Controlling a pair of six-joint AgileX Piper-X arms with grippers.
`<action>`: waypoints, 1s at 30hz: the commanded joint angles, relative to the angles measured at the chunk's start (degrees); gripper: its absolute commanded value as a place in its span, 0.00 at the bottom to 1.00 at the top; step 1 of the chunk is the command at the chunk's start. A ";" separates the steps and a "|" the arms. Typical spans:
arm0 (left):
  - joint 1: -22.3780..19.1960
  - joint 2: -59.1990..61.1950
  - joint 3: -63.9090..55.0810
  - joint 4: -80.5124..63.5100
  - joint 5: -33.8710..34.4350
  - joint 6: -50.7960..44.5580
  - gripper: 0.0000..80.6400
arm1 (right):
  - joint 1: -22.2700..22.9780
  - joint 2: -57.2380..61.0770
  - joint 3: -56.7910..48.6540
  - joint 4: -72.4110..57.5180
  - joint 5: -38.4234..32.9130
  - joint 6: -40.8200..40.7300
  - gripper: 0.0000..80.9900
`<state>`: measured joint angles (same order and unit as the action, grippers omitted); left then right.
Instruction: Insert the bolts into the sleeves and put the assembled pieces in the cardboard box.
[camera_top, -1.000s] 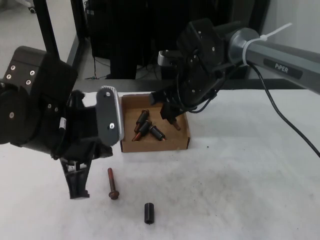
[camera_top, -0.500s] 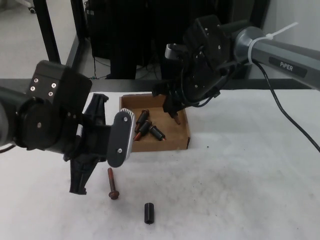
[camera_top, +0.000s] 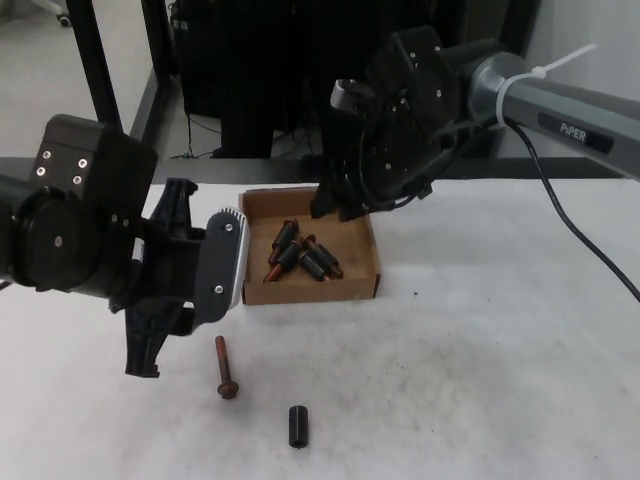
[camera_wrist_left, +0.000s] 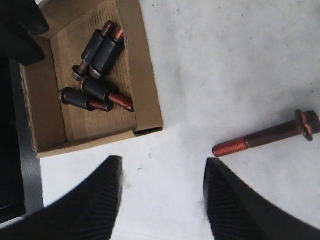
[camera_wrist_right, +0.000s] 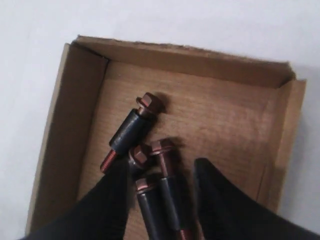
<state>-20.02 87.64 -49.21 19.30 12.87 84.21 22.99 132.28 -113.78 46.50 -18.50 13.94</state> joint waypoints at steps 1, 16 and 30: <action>0.12 -0.11 -0.42 -0.72 0.90 0.24 0.59 | -0.32 -1.49 -0.55 4.61 -4.66 2.07 0.48; 0.12 3.56 -0.42 8.58 2.39 12.72 0.51 | 4.77 -19.33 -0.38 3.82 -11.90 3.44 0.41; 0.09 3.41 -0.42 11.80 3.09 18.09 0.49 | 9.55 -48.12 41.44 -1.74 -5.39 -5.13 0.41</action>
<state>-20.02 91.68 -49.21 30.95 15.42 99.94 32.71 92.92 -86.60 54.74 -24.20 5.61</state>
